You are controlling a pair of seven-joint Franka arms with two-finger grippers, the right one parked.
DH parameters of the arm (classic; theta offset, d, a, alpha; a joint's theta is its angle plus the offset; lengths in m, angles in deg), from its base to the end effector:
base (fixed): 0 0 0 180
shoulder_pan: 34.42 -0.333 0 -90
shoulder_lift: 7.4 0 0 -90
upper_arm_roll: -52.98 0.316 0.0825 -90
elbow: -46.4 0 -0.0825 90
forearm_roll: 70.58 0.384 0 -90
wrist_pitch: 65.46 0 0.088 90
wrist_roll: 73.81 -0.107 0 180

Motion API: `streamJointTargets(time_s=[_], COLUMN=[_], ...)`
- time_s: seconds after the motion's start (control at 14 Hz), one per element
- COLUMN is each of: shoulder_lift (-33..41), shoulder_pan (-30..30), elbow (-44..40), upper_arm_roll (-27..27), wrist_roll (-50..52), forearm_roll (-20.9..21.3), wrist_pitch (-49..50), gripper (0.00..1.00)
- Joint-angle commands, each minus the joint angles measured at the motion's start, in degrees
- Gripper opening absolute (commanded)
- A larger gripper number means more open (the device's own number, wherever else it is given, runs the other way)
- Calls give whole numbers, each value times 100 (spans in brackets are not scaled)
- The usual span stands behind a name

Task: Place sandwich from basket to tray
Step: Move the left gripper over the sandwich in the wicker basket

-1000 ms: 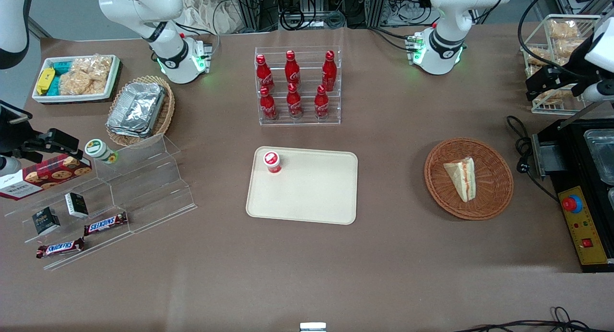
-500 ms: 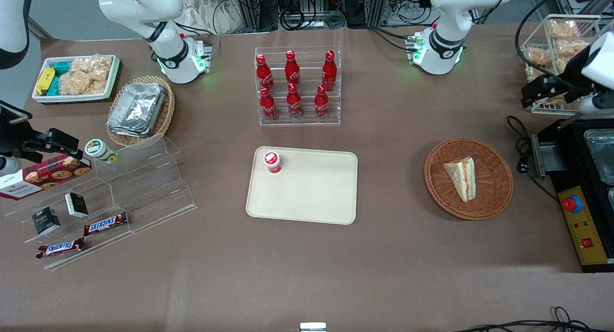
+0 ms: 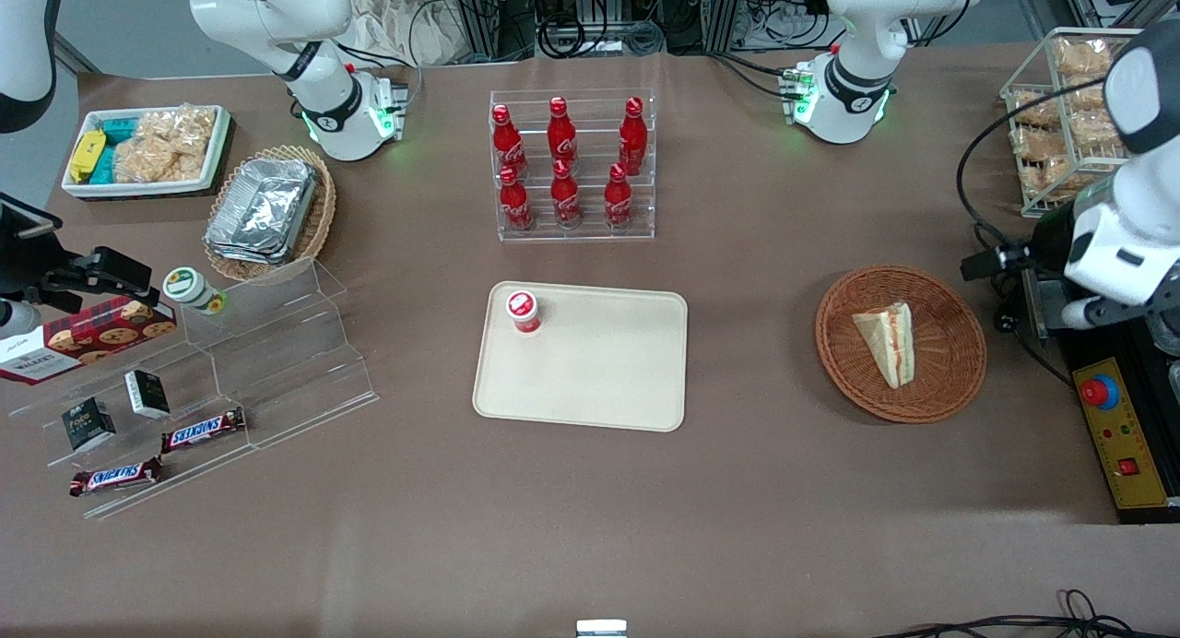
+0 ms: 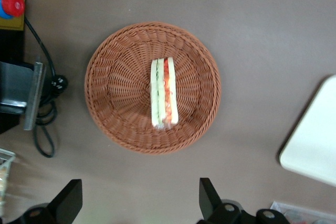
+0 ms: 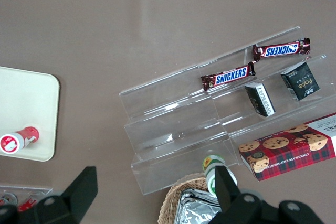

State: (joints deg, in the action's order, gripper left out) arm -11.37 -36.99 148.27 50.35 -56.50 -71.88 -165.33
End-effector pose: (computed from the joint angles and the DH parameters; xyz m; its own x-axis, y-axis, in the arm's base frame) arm 0.5725 -0.0021 0.5016 0.9480 0.3000 -0.1067 0.3009 -0.9536 -0.0071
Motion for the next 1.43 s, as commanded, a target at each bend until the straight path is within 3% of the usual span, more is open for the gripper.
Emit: streamJointTargets(time_s=[0.0,0.71,1.07,1.14,1.36], shoulder_lift=[-341,-843,-1238,-1273,-1273], shoulder_pan=[-6,90,99,99,99], elbow=[113,2168,2382,2373,2373], upper_arm_roll=[-36,-45,-45,-45,-45], wrist_roll=[457,660,669,668,668], forearm_roll=[-73,-38,-38,-29,-20], wrist_pitch=[-425,-3316,-3969,-3969,-3961], gripper=[100,100,100,97,64])
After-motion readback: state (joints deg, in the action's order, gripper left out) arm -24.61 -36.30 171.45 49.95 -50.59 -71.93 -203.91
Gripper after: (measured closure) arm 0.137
